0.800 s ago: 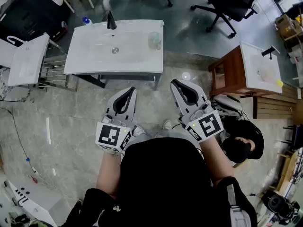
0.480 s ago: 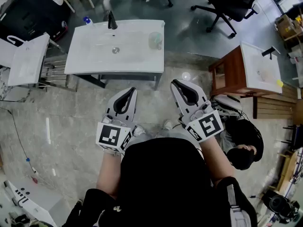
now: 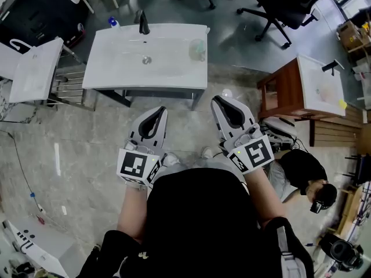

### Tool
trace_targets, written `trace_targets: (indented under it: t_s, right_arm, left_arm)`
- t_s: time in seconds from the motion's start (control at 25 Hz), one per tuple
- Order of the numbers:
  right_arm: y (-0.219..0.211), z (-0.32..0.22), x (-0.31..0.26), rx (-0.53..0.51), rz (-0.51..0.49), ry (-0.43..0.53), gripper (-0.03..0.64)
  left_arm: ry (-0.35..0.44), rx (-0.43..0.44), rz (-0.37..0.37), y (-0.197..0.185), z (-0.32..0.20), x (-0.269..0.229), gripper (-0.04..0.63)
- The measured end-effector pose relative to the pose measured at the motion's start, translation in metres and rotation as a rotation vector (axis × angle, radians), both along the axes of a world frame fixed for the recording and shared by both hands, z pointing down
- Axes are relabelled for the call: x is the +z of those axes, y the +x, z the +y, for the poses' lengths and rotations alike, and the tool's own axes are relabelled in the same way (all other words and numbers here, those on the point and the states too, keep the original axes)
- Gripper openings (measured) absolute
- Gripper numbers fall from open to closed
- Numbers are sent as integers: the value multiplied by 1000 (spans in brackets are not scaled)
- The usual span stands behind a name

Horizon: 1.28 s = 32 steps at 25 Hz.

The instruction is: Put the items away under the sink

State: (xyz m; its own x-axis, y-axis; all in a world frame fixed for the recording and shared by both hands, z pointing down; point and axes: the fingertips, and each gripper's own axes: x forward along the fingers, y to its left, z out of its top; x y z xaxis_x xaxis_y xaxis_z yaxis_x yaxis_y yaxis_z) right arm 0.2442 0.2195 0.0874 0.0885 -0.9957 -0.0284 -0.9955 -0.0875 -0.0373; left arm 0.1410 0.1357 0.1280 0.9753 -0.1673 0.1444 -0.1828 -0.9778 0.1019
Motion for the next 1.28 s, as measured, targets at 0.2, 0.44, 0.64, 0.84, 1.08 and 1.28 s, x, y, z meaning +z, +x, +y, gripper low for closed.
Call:
trace_targets:
  t_s: [0.2,0.44,0.64,0.84,1.08,1.28]
  right_arm:
    - [-10,-6,0,7,8,-9,43]
    - [-12,-10,0,35,12,-19,43]
    - [-22,-21,3,61,17,-30,43]
    - [-27,-27,7,88,5,-40,43]
    - [-5,-29,12,102,-18,-35,43]
    - [38,-37,23,83,-50,-32,43]
  left_arm:
    - [-6,13,5,-6,-8,2,23]
    - [-10,47,10,-12,-5,6,23]
    - [-30,58,15,-30,-19,12,23]
    - [-53,74,22,-36,-31,18,23]
    - [-56,84,7,-16,-31,26,23]
    - [-59,58,-25,21,-35,38,23]
